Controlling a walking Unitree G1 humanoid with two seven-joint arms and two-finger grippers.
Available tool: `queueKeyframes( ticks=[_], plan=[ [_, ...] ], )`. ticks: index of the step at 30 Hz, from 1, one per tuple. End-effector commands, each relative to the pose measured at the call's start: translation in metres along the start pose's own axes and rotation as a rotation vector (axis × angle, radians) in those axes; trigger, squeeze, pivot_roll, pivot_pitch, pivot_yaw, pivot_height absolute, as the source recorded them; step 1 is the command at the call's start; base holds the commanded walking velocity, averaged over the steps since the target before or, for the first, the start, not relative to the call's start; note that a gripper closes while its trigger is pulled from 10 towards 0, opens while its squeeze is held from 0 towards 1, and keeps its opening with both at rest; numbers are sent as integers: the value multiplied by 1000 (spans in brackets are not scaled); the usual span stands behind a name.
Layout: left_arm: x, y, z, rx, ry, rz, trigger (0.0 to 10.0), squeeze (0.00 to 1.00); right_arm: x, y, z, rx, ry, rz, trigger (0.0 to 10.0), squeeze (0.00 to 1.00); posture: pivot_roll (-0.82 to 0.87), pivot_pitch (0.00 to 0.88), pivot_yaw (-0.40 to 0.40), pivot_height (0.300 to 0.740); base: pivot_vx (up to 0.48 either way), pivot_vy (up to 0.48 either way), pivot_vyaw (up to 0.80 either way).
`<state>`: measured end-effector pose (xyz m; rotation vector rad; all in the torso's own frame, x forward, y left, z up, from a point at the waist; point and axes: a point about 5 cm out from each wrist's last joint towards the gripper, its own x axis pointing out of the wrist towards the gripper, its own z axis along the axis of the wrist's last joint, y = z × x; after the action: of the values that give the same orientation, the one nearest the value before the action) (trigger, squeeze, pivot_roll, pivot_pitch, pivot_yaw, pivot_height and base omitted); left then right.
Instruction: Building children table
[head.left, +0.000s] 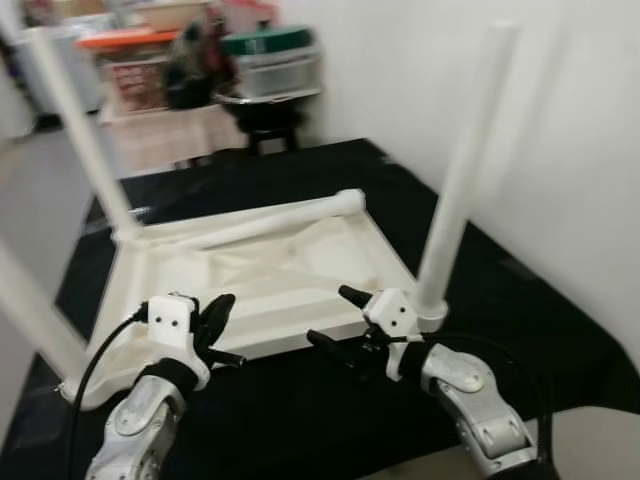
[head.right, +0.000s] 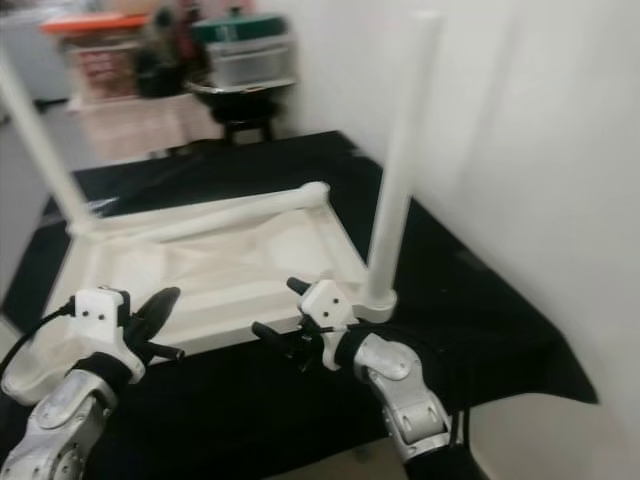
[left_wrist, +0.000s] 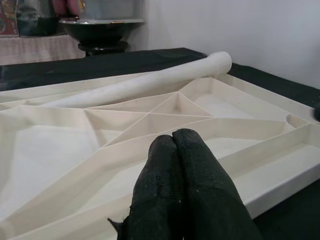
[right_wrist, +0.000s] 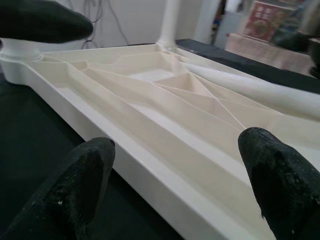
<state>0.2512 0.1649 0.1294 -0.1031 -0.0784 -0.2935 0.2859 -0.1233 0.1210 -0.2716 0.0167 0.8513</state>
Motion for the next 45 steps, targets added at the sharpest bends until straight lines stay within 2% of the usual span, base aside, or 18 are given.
queueKeyframes(
  ticks=[1,4,6,7,12,13,15,16,17,19,22,26,28,30,33,38,41,45],
  plan=[
    [-3,3,-1,18,15,13,10000,0,5,5,3,-1,-17,46,10000,0,-80,0,13,740,0,0,800],
    [-5,3,-1,23,20,19,10000,0,5,4,4,-39,5,110,10000,0,-73,0,13,740,0,0,800],
    [-5,3,-1,23,20,19,10000,0,5,4,4,-39,5,110,10000,0,-73,0,13,740,0,0,800],
    [-7,1,0,21,26,10,10000,0,5,0,7,-77,37,165,10000,0,-70,0,13,740,0,0,800],
    [-8,-3,2,8,31,-15,10000,0,3,-6,9,-137,98,219,10000,0,-70,0,14,740,0,0,480],
    [-11,-13,3,-6,44,-70,10000,0,-3,-16,9,-221,219,300,10000,0,-63,0,12,740,0,0,0],
    [-11,-13,3,-6,44,-70,10000,0,-3,-16,9,-221,219,300,10000,0,-63,0,12,740,0,0,0],
    [-13,-18,3,-13,56,-100,10000,0,-8,-22,9,-262,278,328,10000,0,-61,0,13,740,0,0,0],
    [-17,-23,1,-15,80,-129,10000,0,-15,-31,9,-261,362,360,10000,0,-59,0,12,740,0,0,0],
    [-25,-28,-2,-14,112,-151,10000,0,-23,-44,11,-244,450,382,10000,0,-51,0,5,740,0,0,0],
    [-29,-29,-4,-14,124,-153,10000,0,-28,-50,12,-236,494,390,10000,0,-48,0,3,740,0,0,0],
    [-47,-36,-7,-19,169,-188,10000,0,-50,-67,10,-238,678,420,10000,0,-44,0,-3,740,0,0,0],
    [-47,-36,-7,-19,169,-188,10000,0,-50,-67,10,-238,678,420,10000,0,-44,0,-3,740,0,0,0],
    [-52,-40,-7,-17,185,-223,10000,0,-55,-71,8,-234,748,421,10000,0,-46,0,-2,740,0,0,0],
    [-53,-42,-7,-13,189,-237,10000,0,-55,-72,6,-239,779,410,10000,0,-48,0,-1,740,0,0,0],
    [-55,-49,-8,8,212,-286,10000,0,-32,-86,1,-241,808,270,10000,0,-41,0,-1,740,0,0,0],
    [-54,-49,-8,13,213,-287,10000,0,-25,-87,4,-251,783,259,10000,0,-40,0,-1,740,0,0,0],
    [-54,-48,-8,20,212,-282,10000,0,-16,-84,18,-246,700,313,10000,0,-34,0,-4,740,0,0,0]
  ],
)
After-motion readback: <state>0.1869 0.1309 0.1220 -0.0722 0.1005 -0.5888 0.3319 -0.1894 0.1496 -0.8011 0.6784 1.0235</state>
